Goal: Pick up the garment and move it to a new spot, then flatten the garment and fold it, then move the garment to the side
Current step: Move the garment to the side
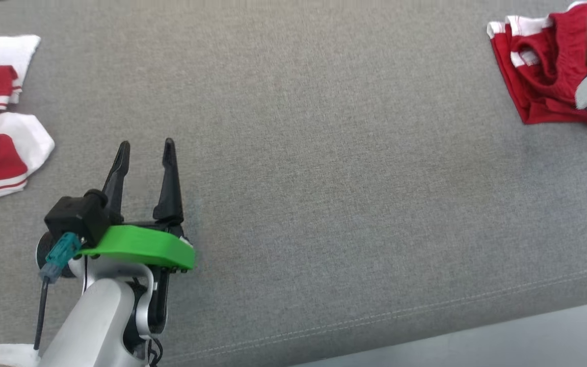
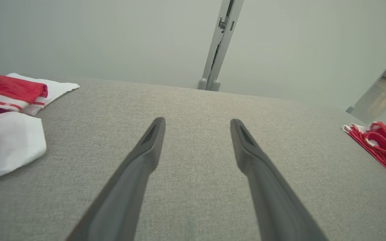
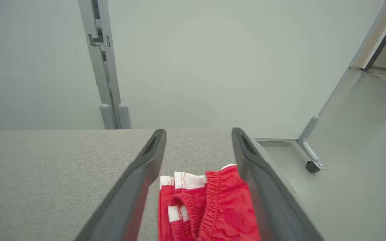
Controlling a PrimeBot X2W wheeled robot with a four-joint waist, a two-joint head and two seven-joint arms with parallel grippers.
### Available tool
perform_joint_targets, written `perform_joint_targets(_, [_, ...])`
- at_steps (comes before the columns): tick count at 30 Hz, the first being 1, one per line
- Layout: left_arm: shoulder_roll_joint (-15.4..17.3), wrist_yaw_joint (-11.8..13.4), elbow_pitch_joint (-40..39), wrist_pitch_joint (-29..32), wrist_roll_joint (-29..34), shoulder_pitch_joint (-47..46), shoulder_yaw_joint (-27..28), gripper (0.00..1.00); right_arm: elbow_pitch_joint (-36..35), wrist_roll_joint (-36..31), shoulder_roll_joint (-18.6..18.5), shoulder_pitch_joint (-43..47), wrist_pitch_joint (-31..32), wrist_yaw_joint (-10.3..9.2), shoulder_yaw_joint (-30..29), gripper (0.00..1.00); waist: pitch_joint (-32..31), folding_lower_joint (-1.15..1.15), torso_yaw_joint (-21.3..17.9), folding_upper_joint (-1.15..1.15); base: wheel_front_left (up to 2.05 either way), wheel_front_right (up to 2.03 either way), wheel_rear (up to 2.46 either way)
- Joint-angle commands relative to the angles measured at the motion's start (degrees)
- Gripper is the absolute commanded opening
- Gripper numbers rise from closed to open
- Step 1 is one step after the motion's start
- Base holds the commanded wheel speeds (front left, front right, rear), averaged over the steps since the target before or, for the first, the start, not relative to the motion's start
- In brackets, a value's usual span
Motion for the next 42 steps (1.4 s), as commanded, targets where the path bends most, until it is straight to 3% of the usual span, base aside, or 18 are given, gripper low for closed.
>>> perform_joint_targets(1, [-0.19,-0.19,0.84,-0.68,-0.55,1.34,0.57,1.00,-1.27,0.53,0.55,2.22,-0.19,-0.08,-0.31,1.00,-6.86,0.00,2.91,0.00,0.00,0.00,0.00])
perform_joint_targets(13, [1.14,-1.61,8.00,-3.28,-4.31,10.05,4.22,1.00,-17.13,-2.16,7.91,23.12,0.26,-0.07,-7.42,1.00,-17.55,0.00,5.74,0.00,0.00,0.00,0.00])
perform_joint_targets(22, [2.53,-1.95,6.44,-3.82,-3.63,14.51,4.39,1.00,-33.56,-9.25,17.40,40.08,5.89,-0.05,-16.67,1.00,-19.52,0.00,7.41,0.00,0.00,0.00,0.00])
perform_joint_targets(27, [3.60,-2.64,5.33,-3.27,-3.49,15.88,3.80,1.00,-42.50,-12.88,22.28,47.39,9.60,-0.05,-18.77,1.00,-19.69,0.00,8.14,0.00,0.00,0.00,0.00])
perform_joint_targets(34, [3.17,-1.91,4.83,-3.33,-4.15,16.87,3.81,1.00,-50.38,-14.48,24.49,54.13,12.55,-0.05,-18.25,1.00,-19.70,0.00,9.25,0.00,0.00,0.00,0.00])
perform_joint_targets(42, [2.71,-2.41,6.24,-3.47,-4.44,17.07,3.41,1.00,-53.10,-12.25,24.74,58.14,13.11,-0.05,-17.27,1.00,-19.87,0.00,9.59,0.00,0.00,0.00,0.00])
